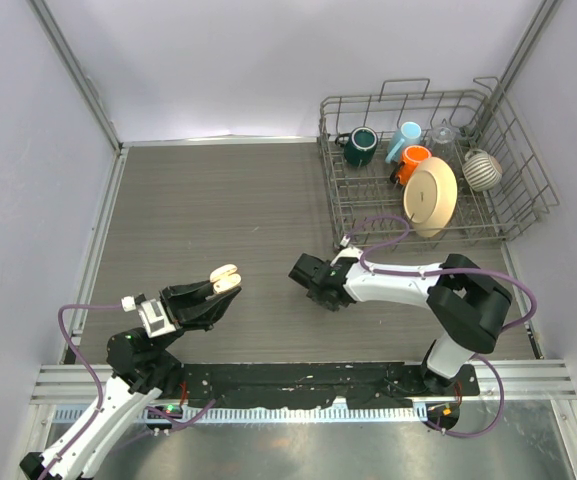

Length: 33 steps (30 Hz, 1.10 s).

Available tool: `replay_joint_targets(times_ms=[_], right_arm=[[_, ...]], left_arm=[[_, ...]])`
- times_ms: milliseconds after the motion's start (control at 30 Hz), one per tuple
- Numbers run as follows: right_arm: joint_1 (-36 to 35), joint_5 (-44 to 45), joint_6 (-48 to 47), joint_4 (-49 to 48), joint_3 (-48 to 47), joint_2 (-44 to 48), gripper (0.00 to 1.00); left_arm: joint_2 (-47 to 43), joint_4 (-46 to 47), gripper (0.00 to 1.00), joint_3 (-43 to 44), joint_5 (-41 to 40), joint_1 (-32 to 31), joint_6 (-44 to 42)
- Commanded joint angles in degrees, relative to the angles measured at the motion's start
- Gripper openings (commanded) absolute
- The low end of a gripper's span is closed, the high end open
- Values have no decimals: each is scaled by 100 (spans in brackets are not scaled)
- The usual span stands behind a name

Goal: Insert the wireless bluetooth earbuds into the charging case
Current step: Adjust the earbud at the center of the board.

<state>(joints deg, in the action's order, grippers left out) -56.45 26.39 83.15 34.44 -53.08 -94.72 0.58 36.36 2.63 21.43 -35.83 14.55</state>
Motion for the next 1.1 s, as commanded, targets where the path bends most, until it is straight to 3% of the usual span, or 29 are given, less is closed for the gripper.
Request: replay_joint_targets(times_ms=[0,433,767,900,1067], right_arm=[[107,-108,131,424,439,-346,36],[195,-143,96,345,465,-390,35],[257,-152,-18,274,535,-416,21],[266,-108,-396,195,509,-398,1],[248,-186,-940,-42,658,-302,1]], left_arm=[[-304,108,0,-281,-78,-2,-13],[-295,108,0,-290,-86,-2,-22],[-304,117,0,-281,-86,-2,-22],[-295,117,0,-281,-86,-2,-13],[-295,117,0,-281,-104,-2,-22]])
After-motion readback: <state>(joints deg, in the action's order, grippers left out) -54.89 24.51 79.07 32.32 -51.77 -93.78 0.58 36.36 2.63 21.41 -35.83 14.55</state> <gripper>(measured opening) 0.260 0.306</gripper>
